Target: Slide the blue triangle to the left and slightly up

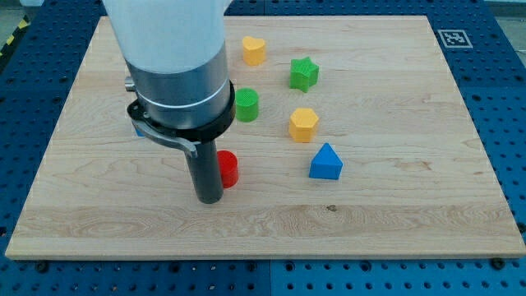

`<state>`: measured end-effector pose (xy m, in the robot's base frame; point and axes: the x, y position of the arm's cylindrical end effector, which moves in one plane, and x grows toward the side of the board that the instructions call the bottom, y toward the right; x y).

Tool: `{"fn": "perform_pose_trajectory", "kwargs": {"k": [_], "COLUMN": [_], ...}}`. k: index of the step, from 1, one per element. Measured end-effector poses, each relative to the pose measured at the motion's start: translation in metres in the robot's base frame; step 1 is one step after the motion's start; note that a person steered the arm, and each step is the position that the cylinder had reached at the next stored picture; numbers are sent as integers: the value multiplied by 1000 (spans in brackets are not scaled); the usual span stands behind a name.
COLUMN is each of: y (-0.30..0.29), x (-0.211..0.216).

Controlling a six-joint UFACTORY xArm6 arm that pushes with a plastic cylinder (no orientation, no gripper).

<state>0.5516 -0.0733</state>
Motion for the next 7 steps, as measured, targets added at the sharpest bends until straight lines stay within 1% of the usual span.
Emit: {"fn": "perform_pose_trajectory", "kwargs": {"k": [1,2,3,4,5,6,7], "y": [0,2,33,84,148,194,209], "x": [-4,2,23,25,24,12,-27]}}
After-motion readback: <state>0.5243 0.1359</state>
